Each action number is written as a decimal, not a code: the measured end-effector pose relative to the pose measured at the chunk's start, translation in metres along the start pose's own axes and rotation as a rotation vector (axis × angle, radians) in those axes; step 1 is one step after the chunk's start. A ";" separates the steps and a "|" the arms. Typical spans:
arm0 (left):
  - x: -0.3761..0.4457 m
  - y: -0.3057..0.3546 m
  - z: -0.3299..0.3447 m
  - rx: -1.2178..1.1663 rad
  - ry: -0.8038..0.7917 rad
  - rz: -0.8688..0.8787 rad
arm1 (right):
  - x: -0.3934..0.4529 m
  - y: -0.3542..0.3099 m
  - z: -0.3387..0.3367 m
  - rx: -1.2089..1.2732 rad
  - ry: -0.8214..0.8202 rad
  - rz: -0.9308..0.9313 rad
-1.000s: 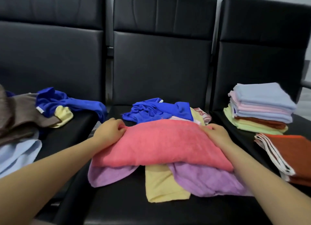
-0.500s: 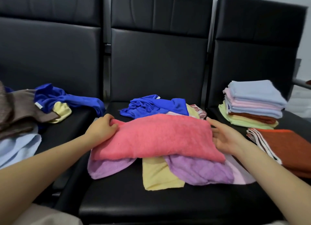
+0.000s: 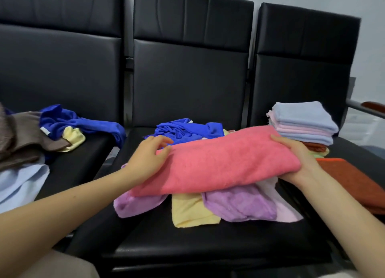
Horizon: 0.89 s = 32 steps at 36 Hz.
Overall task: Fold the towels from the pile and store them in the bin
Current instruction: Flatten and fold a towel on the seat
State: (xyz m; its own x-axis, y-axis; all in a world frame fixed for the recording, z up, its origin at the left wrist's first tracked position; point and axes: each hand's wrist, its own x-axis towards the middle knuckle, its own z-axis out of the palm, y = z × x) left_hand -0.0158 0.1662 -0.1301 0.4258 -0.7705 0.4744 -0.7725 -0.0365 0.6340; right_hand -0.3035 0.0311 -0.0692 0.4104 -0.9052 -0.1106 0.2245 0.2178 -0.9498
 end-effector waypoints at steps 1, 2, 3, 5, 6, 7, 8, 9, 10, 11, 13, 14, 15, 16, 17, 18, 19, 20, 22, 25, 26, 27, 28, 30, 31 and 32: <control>-0.002 0.004 0.003 -0.012 -0.020 0.036 | -0.003 -0.003 0.003 0.041 0.005 -0.013; -0.004 0.005 0.006 -0.022 -0.040 0.066 | -0.005 -0.004 0.006 0.065 0.000 -0.026; -0.006 0.006 0.009 -0.027 -0.061 0.094 | -0.008 -0.005 0.009 0.072 -0.012 -0.032; -0.011 0.006 0.014 -0.005 -0.113 0.132 | -0.009 -0.004 0.015 0.086 -0.035 -0.031; -0.013 0.006 0.016 0.017 -0.140 0.138 | -0.008 -0.004 0.018 0.107 -0.044 -0.029; -0.015 0.005 0.018 0.040 -0.159 0.139 | -0.008 -0.005 0.022 0.122 -0.056 -0.019; -0.016 0.005 0.019 0.060 -0.167 0.139 | -0.008 -0.005 0.026 0.125 -0.066 -0.007; -0.016 0.004 0.020 0.073 -0.170 0.142 | -0.008 -0.006 0.031 0.128 -0.078 0.007; -0.015 0.004 0.021 0.081 -0.168 0.133 | -0.007 -0.008 0.036 0.131 -0.092 0.016; -0.014 0.003 0.022 0.078 -0.167 0.121 | -0.007 -0.008 0.042 0.135 -0.106 0.025; -0.012 0.003 0.022 0.026 -0.175 0.090 | -0.006 -0.008 0.054 0.134 -0.126 0.041; -0.012 0.004 0.022 -0.025 -0.182 0.065 | -0.007 -0.007 0.061 0.126 -0.145 0.046; -0.011 0.005 0.021 -0.093 -0.183 0.024 | -0.008 -0.005 0.069 0.113 -0.171 0.046; -0.010 0.007 0.019 -0.171 -0.177 -0.035 | -0.008 -0.002 0.077 0.093 -0.201 0.036; -0.010 0.008 0.018 -0.254 -0.154 -0.110 | -0.007 0.002 0.085 0.056 -0.231 0.024; -0.009 0.008 0.016 -0.354 -0.127 -0.196 | -0.008 0.006 0.092 0.000 -0.271 0.011; -0.007 0.009 0.014 -0.484 -0.106 -0.295 | -0.009 0.011 0.100 -0.071 -0.332 0.003; -0.005 0.011 0.012 -0.635 -0.094 -0.400 | -0.009 0.016 0.107 -0.138 -0.406 0.005; -0.001 0.016 0.007 -0.850 -0.088 -0.553 | -0.008 0.026 0.117 -0.241 -0.488 0.008; 0.001 0.021 0.003 -0.882 -0.160 -0.658 | 0.004 0.039 0.121 -0.471 -0.314 -0.211; 0.001 0.022 0.002 -0.877 -0.195 -0.669 | 0.010 0.043 0.118 -0.583 -0.219 -0.324; 0.002 0.022 0.002 -0.860 -0.218 -0.675 | 0.016 0.047 0.114 -0.691 -0.129 -0.422; 0.002 0.021 0.001 -0.828 -0.231 -0.678 | 0.021 0.050 0.107 -0.783 -0.052 -0.481; 0.003 0.020 0.001 -0.748 -0.227 -0.704 | 0.029 0.056 0.096 -0.881 0.034 -0.480; 0.004 0.019 0.004 -0.733 -0.222 -0.721 | 0.031 0.058 0.090 -0.902 0.045 -0.431; 0.006 0.020 0.007 -0.726 -0.217 -0.736 | 0.032 0.060 0.086 -0.919 0.046 -0.365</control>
State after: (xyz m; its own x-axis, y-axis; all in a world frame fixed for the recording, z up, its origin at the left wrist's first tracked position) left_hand -0.0323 0.1565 -0.1193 0.5262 -0.8129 -0.2497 0.1399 -0.2069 0.9683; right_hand -0.2012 0.0466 -0.1043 0.4132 -0.8781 0.2412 -0.4509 -0.4274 -0.7836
